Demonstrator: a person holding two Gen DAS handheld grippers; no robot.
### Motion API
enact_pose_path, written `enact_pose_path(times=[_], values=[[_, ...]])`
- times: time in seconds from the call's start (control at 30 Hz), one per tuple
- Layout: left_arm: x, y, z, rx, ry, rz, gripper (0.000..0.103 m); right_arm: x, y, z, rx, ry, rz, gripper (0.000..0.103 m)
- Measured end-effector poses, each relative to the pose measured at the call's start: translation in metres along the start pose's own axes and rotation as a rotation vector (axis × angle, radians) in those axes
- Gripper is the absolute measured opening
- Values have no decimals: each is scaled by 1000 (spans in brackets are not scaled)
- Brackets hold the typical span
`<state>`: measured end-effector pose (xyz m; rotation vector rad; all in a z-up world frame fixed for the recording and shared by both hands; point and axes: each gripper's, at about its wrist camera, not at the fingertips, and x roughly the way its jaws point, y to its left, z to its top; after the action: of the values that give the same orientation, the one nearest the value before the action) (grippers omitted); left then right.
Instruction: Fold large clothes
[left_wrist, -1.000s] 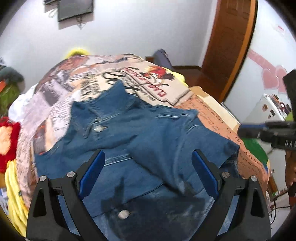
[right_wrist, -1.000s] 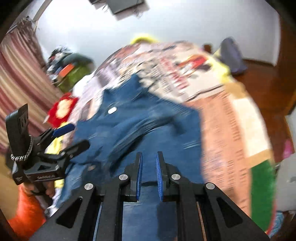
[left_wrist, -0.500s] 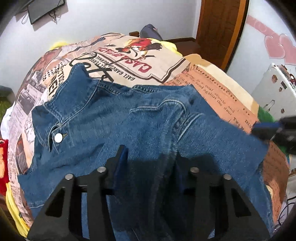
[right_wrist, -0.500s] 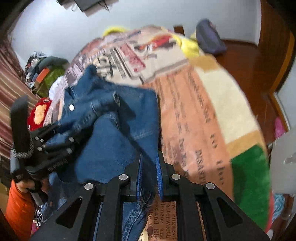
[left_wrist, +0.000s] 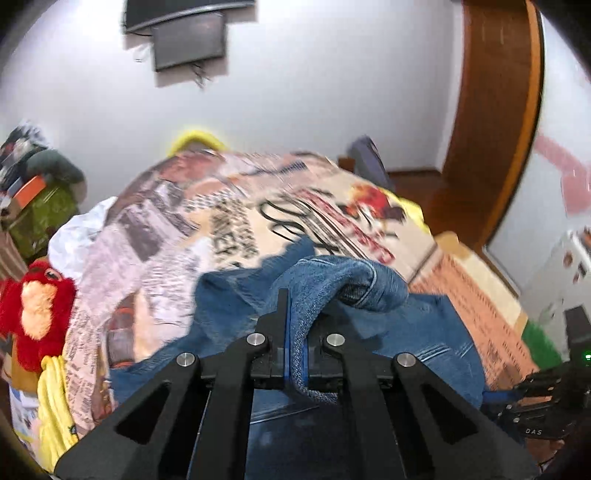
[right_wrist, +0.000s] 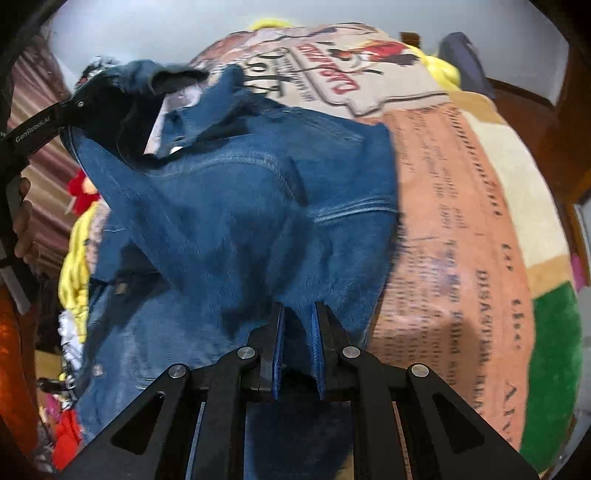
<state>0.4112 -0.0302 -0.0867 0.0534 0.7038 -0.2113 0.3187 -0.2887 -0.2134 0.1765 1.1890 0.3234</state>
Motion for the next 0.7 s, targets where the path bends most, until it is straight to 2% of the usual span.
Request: enact_pose_path(times=[0.07, 0.13, 0.33, 0.53, 0.7], values=[[-9, 17, -7, -34, -14, 5, 4, 2, 4, 3, 1, 4, 14, 10], [-12, 37, -26, -69, 6, 15, 4, 6, 7, 3, 4, 16, 22, 10], [15, 90, -108, -208, 195, 27, 11, 21, 12, 0, -4, 47, 11, 10], [23, 136, -178, -367, 298, 51, 14, 23, 10, -2, 10, 48, 8, 10], [21, 160, -213, -498, 326, -45, 22, 25, 12, -1, 15, 48, -1, 10]])
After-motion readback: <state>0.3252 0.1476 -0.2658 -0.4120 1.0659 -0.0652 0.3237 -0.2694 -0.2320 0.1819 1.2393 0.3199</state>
